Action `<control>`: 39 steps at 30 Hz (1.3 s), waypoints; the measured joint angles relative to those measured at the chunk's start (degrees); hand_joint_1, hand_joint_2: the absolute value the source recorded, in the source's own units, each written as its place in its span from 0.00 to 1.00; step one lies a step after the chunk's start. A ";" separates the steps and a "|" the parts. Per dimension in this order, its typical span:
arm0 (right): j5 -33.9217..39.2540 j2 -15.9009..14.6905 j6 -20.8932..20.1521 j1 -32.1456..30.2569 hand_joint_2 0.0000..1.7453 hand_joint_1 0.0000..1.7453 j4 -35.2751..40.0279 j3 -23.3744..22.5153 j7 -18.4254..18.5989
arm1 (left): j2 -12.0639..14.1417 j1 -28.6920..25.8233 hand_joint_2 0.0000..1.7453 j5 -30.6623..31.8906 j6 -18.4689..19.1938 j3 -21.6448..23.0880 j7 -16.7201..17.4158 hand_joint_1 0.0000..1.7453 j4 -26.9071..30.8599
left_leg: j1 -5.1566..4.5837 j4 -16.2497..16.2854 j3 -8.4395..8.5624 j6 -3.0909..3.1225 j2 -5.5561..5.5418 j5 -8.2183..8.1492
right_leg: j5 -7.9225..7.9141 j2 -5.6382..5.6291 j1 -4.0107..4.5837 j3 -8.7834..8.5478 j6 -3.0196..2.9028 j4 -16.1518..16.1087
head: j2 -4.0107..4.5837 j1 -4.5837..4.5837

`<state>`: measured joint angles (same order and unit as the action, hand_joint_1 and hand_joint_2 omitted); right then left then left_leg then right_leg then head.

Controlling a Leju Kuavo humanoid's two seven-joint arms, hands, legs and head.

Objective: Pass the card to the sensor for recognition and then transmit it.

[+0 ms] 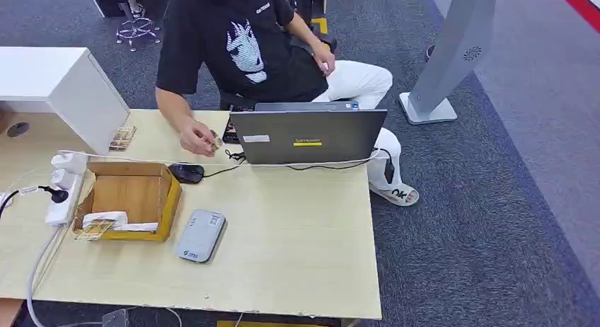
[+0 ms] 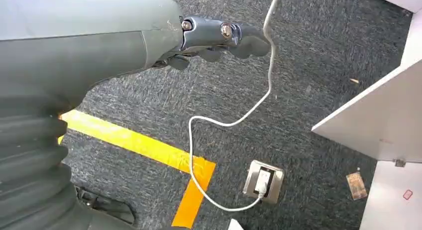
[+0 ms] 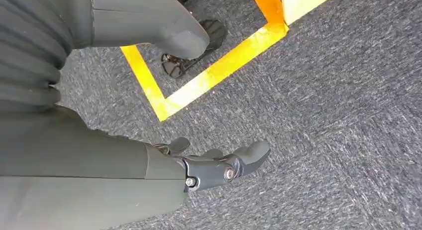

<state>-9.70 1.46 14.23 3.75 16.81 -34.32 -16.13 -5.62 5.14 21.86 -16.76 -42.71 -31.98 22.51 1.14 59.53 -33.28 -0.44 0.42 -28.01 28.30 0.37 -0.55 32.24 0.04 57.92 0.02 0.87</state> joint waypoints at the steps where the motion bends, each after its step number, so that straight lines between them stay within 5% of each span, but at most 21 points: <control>1: 0.00 0.02 0.00 0.00 1.00 0.00 0.00 0.00 0.00 | 0.00 0.00 1.00 0.00 0.00 -0.11 0.00 0.00 0.00 | 0.00 0.00 0.00 0.00 0.00 0.00 | 0.00 0.00 0.00 0.00 0.00 0.00 | 0.00 0.00; 9: 0.02 0.07 0.09 0.02 1.00 0.00 0.00 -0.02 0.00 | -0.04 0.00 1.00 0.00 -0.09 -0.37 0.02 0.00 0.02 | 0.00 0.00 0.00 0.00 0.00 0.00 | 0.00 0.00 0.00 0.00 0.00 0.00 | 0.00 0.00; 11: 2.89 -0.09 4.71 0.19 1.00 0.00 -0.02 -0.39 -0.15 | -0.61 -0.17 1.00 -0.51 -5.61 -1.38 5.85 0.00 1.87 | 0.01 0.00 -0.03 0.00 0.01 0.00 | 0.00 0.00 0.00 0.02 0.00 0.00 | 0.00 0.04; 12: 5.06 -0.35 9.90 0.44 1.00 0.00 -0.17 -2.13 -0.13 | -2.76 -0.88 1.00 -1.65 -12.40 -3.89 9.82 0.00 6.93 | 0.00 0.02 -0.05 0.00 0.05 0.00 | -0.01 -0.05 -0.01 0.03 0.00 0.00 | 0.00 0.04; 13: 6.12 -0.57 13.65 0.57 1.00 0.00 -0.35 -3.90 -0.04 | -4.60 -1.33 1.00 -2.80 -18.01 -7.34 10.30 0.00 10.57 | -0.02 0.02 -0.08 0.01 0.05 -0.01 | -0.01 -0.04 0.00 -0.01 0.02 0.00 | 0.00 0.04; 15: 6.16 -1.25 15.26 0.38 1.00 0.00 -0.50 -6.45 0.02 | -7.03 -1.86 1.00 -4.92 -22.63 -18.15 9.29 0.00 14.43 | -0.09 0.01 -0.02 0.07 0.11 -0.06 | 0.00 -0.09 -0.04 0.01 0.03 0.00 | 0.00 -0.04; 19: 6.10 -2.10 15.54 0.37 1.00 0.00 -0.77 -9.15 -0.04 | -10.49 -3.92 1.00 -5.75 -23.47 -33.45 9.11 0.00 21.52 | -0.12 0.03 0.05 0.28 0.42 -0.20 | 0.06 -0.30 -0.08 0.06 0.11 -0.06 | 0.00 0.00; 23: 5.47 -2.10 16.41 1.13 1.00 0.00 -0.85 -10.45 -0.07 | -12.35 -4.72 1.00 -4.72 -23.47 -39.96 11.72 0.00 26.36 | -0.10 0.03 -0.01 0.34 0.12 -0.23 | 0.13 0.02 -0.10 -0.07 0.21 -0.07 | 0.00 0.00; 39: 5.11 -1.99 16.48 1.34 1.00 0.00 -1.11 -11.14 -0.07 | -13.29 -5.33 1.00 -5.03 -23.47 -43.04 12.44 0.00 29.46 | -0.10 0.02 0.04 0.31 0.06 -0.20 | 0.13 0.04 -0.13 -0.13 0.20 -0.05 | 0.00 0.09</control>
<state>-4.59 -0.52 30.71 5.08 15.69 -45.46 -16.20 -18.91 -0.19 16.83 -40.24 -85.75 -19.54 51.97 1.03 59.56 -33.24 -0.13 0.48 -28.21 28.43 0.41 -0.68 32.11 0.25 57.87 0.02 0.96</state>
